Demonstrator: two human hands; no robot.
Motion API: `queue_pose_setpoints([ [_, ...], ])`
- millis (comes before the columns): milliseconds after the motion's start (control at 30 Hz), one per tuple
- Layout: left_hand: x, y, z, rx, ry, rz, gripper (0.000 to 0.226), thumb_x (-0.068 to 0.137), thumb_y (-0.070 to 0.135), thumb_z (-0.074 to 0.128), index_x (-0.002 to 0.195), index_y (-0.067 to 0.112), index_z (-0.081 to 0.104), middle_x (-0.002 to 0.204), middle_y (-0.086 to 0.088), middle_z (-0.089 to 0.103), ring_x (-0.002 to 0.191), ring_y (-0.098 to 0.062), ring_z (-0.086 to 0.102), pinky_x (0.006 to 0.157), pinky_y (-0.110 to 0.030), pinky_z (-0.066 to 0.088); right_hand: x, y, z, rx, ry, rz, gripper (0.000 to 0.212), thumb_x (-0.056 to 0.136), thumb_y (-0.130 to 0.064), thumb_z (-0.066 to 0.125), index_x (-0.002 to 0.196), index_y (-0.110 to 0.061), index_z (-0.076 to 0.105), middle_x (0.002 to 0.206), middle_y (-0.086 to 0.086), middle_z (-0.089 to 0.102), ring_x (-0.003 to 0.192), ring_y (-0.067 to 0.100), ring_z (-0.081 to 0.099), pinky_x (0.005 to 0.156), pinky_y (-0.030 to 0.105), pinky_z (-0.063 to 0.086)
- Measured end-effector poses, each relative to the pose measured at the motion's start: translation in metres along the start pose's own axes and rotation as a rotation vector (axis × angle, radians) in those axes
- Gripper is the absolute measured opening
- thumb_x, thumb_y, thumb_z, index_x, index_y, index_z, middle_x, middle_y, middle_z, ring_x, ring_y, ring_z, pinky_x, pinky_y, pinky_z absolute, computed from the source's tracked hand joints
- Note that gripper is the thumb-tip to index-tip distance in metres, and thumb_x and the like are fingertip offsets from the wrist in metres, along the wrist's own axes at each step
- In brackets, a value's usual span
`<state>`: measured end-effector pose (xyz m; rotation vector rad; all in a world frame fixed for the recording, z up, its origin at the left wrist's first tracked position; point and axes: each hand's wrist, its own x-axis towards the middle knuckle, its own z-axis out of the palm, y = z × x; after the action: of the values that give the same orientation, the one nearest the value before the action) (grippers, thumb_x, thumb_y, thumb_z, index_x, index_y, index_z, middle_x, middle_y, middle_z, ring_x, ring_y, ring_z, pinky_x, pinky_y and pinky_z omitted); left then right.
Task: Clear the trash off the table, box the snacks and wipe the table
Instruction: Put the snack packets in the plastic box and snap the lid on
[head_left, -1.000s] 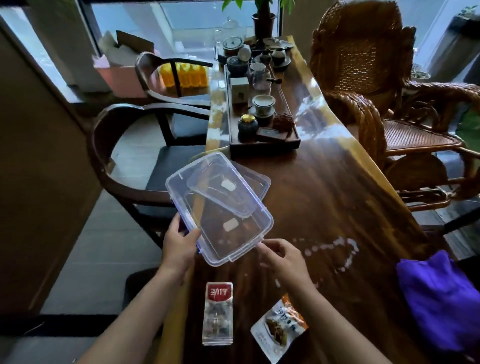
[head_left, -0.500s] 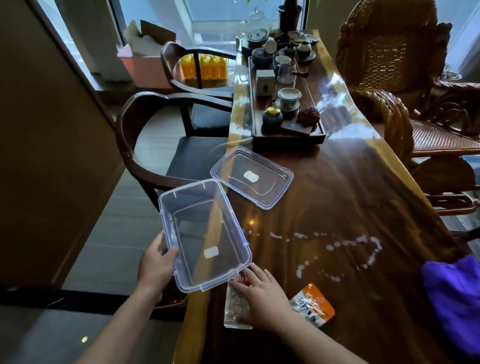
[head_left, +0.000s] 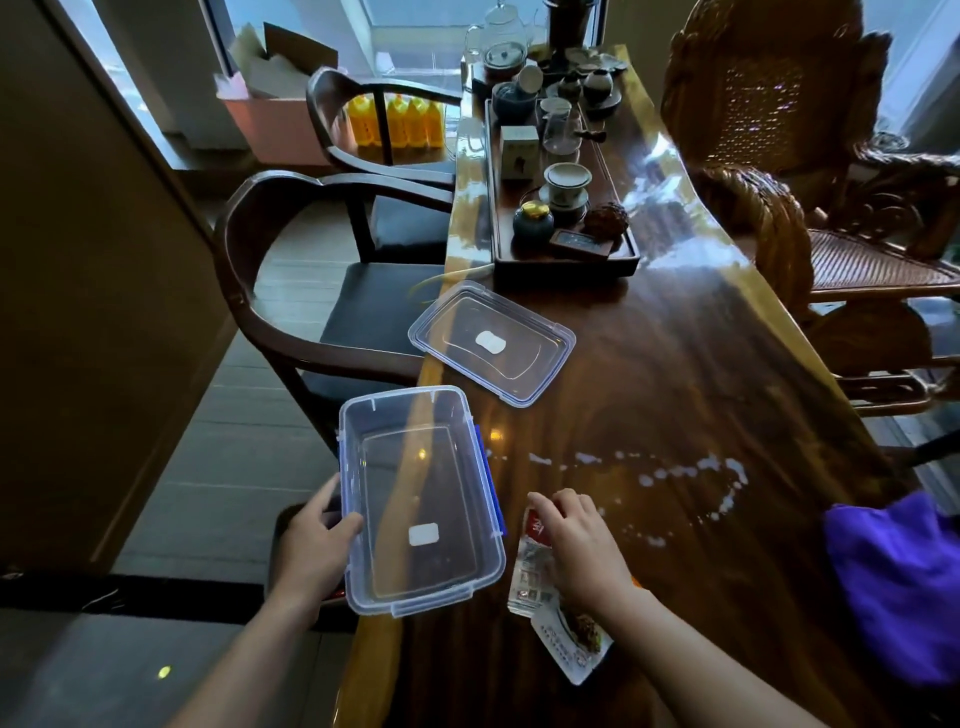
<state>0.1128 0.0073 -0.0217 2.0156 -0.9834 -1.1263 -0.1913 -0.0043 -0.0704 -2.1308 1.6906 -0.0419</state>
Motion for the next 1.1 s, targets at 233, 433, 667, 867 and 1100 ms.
queue_pose_setpoints([
  [233,-0.027,-0.018,-0.004,-0.01,0.009,-0.032,0.063,0.092,0.015,0.061,0.145,0.042,0.039,0.104,-0.003,0.071,0.09,-0.021,0.071,0.076,-0.052,0.06,-0.005,0.004,-0.014,0.275,0.097,0.129,0.062,0.085,-0.012,0.071,0.14,-0.026,0.047,0.112,-0.009,0.041,0.102,0.011,0.047,0.094,0.03,0.051],
  [433,-0.049,-0.034,0.006,-0.016,0.016,-0.076,0.06,0.089,0.016,0.064,0.138,0.045,0.046,0.09,0.006,0.074,0.08,-0.016,0.073,0.075,-0.05,0.059,-0.001,0.008,-0.039,0.513,0.253,0.245,0.036,0.088,-0.006,0.068,0.121,-0.022,0.064,0.101,-0.009,0.054,0.097,0.01,0.058,0.071,0.012,0.044],
  [667,-0.057,-0.033,0.014,0.077,0.004,-0.07,0.061,0.088,0.015,0.067,0.143,0.026,0.046,0.113,0.004,0.063,0.1,-0.011,0.057,0.085,-0.039,0.05,-0.001,-0.002,-0.073,0.704,0.535,0.2,0.024,0.085,-0.005,0.072,0.106,-0.016,0.071,0.098,-0.004,0.067,0.091,0.004,0.062,0.072,0.002,0.044],
  [867,-0.07,-0.003,0.018,0.378,0.185,0.253,0.073,0.086,0.036,0.07,0.149,0.024,0.035,0.143,-0.007,0.045,0.126,-0.025,0.047,0.092,-0.041,0.044,-0.001,-0.022,-0.09,0.962,0.597,0.139,0.026,0.084,-0.005,0.075,0.104,-0.021,0.072,0.098,-0.005,0.072,0.093,0.009,0.068,0.078,0.024,0.057],
  [1100,-0.062,0.069,0.057,-0.001,-0.255,0.417,0.031,0.089,0.028,0.07,0.118,0.037,0.065,0.11,0.009,0.07,0.101,-0.009,0.066,0.086,-0.033,0.054,-0.004,-0.05,-0.099,1.213,0.362,0.037,0.027,0.079,0.002,0.078,0.098,-0.016,0.074,0.093,0.004,0.075,0.091,0.019,0.072,0.08,0.036,0.06],
])
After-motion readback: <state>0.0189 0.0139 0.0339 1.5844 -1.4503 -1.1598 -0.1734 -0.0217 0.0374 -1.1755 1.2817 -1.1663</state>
